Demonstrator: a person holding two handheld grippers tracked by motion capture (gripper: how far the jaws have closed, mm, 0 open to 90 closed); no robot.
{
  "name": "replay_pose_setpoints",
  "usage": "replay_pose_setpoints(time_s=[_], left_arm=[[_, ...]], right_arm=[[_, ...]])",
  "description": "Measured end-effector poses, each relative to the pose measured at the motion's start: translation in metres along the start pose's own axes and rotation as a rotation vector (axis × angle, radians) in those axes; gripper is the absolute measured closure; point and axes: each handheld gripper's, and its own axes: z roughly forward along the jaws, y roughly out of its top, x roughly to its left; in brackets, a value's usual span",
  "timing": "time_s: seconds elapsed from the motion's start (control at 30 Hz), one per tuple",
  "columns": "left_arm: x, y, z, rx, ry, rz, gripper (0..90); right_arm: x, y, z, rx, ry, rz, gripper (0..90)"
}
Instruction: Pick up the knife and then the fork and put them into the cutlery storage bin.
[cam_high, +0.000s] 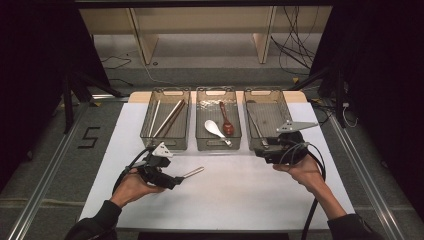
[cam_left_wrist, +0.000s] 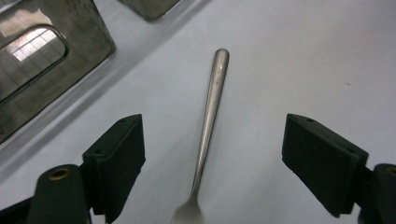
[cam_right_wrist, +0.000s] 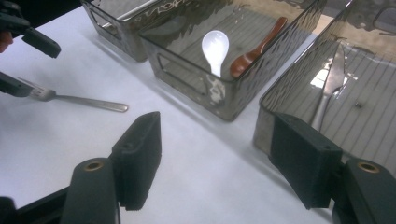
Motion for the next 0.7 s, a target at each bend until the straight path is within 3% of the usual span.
replay_pose_setpoints(time_s=[0.43,0.7], left_arm=[[-0.002,0.0,0.015,0.147,0.029,0.061,34.7],[-0.003,0.003,0.025,0.252,0.045,0.074,44.7]], right_arm=[[0.019,-0.021,-0.007,0.008,0.03,0.005,31.8],[0.03,-0.029,-0.012,0.01,0.044,-0.009,30.2]])
